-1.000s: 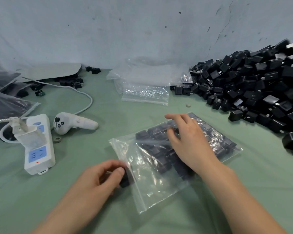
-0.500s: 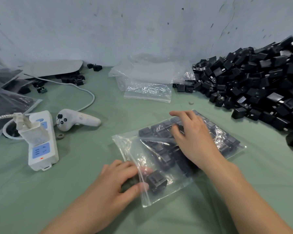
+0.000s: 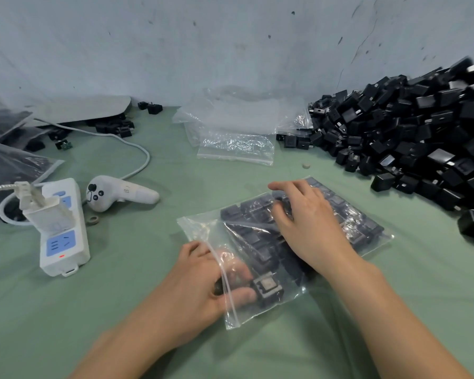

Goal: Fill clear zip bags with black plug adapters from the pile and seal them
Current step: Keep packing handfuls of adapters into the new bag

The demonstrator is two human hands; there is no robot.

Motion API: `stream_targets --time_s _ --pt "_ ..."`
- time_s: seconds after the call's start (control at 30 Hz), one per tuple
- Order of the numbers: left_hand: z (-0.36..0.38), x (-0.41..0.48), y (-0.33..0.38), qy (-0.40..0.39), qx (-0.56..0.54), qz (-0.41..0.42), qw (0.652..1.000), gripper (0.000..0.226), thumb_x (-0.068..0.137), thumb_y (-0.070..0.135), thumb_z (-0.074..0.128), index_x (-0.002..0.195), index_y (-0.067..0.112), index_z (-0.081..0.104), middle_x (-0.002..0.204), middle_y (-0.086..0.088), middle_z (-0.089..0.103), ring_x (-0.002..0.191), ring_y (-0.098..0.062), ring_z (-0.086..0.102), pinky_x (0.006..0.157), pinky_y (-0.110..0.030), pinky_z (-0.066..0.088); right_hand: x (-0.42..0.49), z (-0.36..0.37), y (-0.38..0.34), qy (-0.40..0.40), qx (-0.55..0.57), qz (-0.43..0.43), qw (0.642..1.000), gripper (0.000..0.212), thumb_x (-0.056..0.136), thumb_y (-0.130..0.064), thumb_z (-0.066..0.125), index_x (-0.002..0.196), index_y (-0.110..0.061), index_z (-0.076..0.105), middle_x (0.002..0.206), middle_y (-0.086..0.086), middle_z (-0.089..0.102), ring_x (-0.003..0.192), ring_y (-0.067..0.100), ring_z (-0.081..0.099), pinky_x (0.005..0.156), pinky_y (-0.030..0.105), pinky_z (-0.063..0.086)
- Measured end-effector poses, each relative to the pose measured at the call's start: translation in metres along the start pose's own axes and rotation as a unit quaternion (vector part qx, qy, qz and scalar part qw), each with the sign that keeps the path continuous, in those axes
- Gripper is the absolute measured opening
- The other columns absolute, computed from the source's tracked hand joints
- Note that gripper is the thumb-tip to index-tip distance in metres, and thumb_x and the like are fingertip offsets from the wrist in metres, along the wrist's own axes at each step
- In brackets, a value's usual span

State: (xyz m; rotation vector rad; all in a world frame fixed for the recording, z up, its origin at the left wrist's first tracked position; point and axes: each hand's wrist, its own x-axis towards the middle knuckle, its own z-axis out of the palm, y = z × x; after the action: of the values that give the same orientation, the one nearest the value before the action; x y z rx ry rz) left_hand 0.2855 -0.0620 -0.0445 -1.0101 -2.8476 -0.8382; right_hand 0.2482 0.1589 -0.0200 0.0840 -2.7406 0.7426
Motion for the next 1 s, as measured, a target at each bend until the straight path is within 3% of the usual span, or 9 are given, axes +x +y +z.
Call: stream_targets --time_s 0.1,0.17,0.33,0.53,0.67,0.8,0.87,0.93,1.0 --pt "0.001 0.005 0.003 0.002 0.026 -0.01 1.0 0.044 0.079 0.083 0.044 0.071 0.04 0.049 0.08 0.019 0.056 0.096 0.0 0.047 0.098 -0.021 0.025 0.0 -0.001 0.0 0.0 0.005 -0.001 1.0 0.036 0.101 -0.03 0.044 0.137 -0.031 0.05 0.135 -0.007 0.049 0.127 0.018 0.04 0.107 0.038 0.034" --pt "0.002 0.008 0.004 0.016 0.032 -0.02 0.999 0.05 0.076 0.083 0.045 0.065 0.034 0.048 0.075 0.019 0.057 0.093 0.006 0.044 0.092 -0.015 0.024 0.0 -0.002 0.0 0.002 0.008 -0.002 1.0 0.036 0.101 -0.029 0.044 0.137 -0.03 0.051 0.135 -0.007 0.049 0.126 0.018 0.041 0.107 0.038 0.035" --pt "0.005 0.014 0.01 0.041 0.06 -0.035 0.997 0.058 0.073 0.082 0.044 0.062 0.026 0.049 0.067 0.016 0.055 0.101 0.014 0.035 0.085 -0.01 0.025 0.0 -0.005 0.002 0.014 0.012 0.001 1.0 0.036 0.1 -0.027 0.046 0.135 -0.029 0.052 0.132 -0.006 0.05 0.123 0.018 0.043 0.104 0.038 0.035" --pt "-0.013 0.0 0.0 0.012 0.026 -0.029 0.999 0.059 0.081 0.078 0.042 0.072 0.024 0.061 0.073 0.01 0.059 0.081 -0.003 0.054 0.084 -0.023 0.039 -0.002 -0.022 0.024 0.057 0.027 0.048 0.997 0.037 0.1 -0.027 0.045 0.136 -0.029 0.052 0.135 -0.005 0.051 0.124 0.017 0.043 0.106 0.039 0.036" --pt "-0.041 -0.021 -0.014 0.177 0.033 -0.112 0.977 0.028 0.087 0.062 0.058 0.079 0.035 0.062 0.075 0.017 0.064 0.072 -0.001 0.059 0.063 -0.011 0.04 -0.007 -0.038 0.051 0.09 0.042 0.111 0.989 0.036 0.101 -0.025 0.044 0.136 -0.028 0.052 0.136 -0.003 0.051 0.126 0.019 0.042 0.104 0.039 0.034" --pt "-0.051 0.006 0.014 0.303 -0.004 -0.147 0.941 0.023 0.085 0.068 0.047 0.082 0.047 0.058 0.084 0.03 0.063 0.076 0.012 0.058 0.06 -0.006 0.038 -0.014 -0.052 0.079 0.113 0.088 0.171 0.975 0.038 0.1 -0.026 0.042 0.136 -0.029 0.051 0.135 -0.003 0.05 0.122 0.018 0.043 0.099 0.037 0.036" --pt "-0.039 0.038 0.04 0.295 -0.047 -0.095 0.95 0.013 0.091 0.062 0.054 0.092 0.05 0.058 0.091 0.032 0.063 0.081 0.012 0.059 0.063 -0.001 0.04 -0.015 -0.057 0.093 0.127 0.133 0.2 0.962 0.037 0.099 -0.027 0.043 0.135 -0.03 0.051 0.134 -0.003 0.05 0.12 0.018 0.047 0.097 0.035 0.038" --pt "-0.02 0.08 0.069 0.229 -0.078 -0.048 0.969 0.016 0.089 0.059 0.053 0.102 0.05 0.055 0.097 0.029 0.062 0.088 0.009 0.06 0.067 -0.008 0.046 -0.013 -0.063 0.103 0.144 0.202 0.241 0.938 0.037 0.099 -0.027 0.044 0.135 -0.029 0.051 0.134 -0.003 0.05 0.116 0.016 0.051 0.095 0.034 0.04" --pt "0.003 0.127 0.094 0.144 -0.089 -0.024 0.985 0.028 0.087 0.059 0.053 0.113 0.049 0.049 0.108 0.027 0.056 0.099 0.009 0.055 0.085 -0.019 0.048 -0.007 -0.07 0.111 0.17 0.311 0.305 0.884 0.038 0.098 -0.026 0.047 0.136 -0.028 0.051 0.13 -0.004 0.053 0.1 0.011 0.056 0.09 0.035 0.045"
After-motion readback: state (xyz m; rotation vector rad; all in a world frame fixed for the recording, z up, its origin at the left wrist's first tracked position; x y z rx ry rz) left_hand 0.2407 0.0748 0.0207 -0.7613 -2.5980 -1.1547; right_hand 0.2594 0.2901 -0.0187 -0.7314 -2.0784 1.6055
